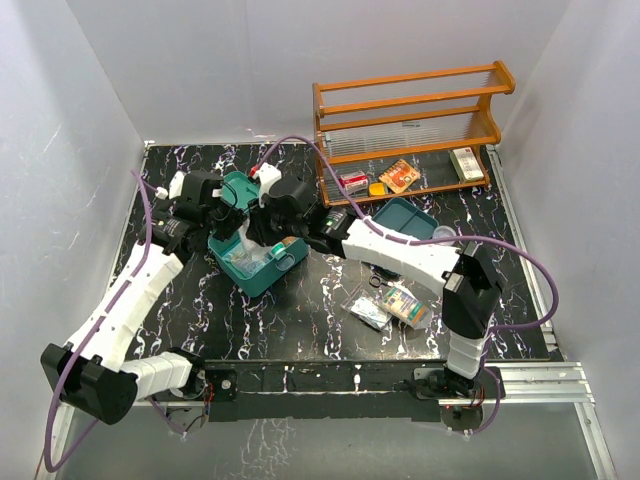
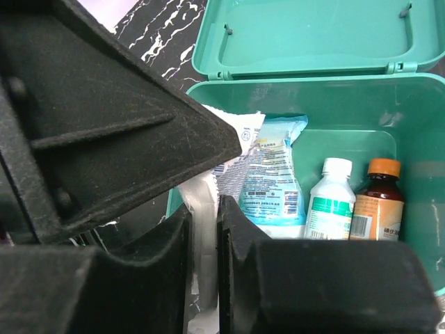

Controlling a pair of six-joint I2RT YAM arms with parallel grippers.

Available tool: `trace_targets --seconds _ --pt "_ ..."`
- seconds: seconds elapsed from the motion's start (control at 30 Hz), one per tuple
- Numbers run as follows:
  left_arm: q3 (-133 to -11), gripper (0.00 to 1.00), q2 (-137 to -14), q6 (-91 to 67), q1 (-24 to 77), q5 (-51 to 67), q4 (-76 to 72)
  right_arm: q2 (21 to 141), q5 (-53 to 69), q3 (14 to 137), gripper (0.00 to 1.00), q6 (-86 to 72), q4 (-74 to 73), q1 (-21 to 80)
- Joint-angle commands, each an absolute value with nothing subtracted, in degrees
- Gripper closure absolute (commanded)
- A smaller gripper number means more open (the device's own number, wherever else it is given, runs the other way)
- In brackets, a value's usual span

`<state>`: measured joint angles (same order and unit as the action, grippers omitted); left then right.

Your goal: Organize the medicine kit

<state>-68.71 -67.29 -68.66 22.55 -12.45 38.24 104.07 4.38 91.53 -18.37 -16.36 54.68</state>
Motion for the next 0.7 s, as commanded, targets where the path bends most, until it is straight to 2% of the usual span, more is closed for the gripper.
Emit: trace_targets --seconds 0.0,0.07,0.17,0.4,0.67 --pt "-71.2 0.72 -65.1 -67.7 21.8 -15.4 39.4 102.8 1.9 94.1 0.91 -18.5 -14.5 54.5" --pt "-71.6 0.57 -64.7 -65.4 21.4 -17.5 39.6 102.7 3.6 93.9 0.94 -18.5 -14.5 54.3" --pt "-72.5 0.47 -64.1 -59.9 20.7 -22.2 39.7 102.8 7.7 93.5 0.96 -18.8 -15.0 53.7" --pt "-76.3 0.43 -62.8 -46.5 18.8 -33.2 38.9 105.3 15.6 94.3 0.97 -21.2 -16.1 50.8" --pt "-78.1 0.43 -61.7 -38.2 18.6 -33.6 33.9 112.7 20.8 101.2 0.96 -21.3 -20.2 50.1"
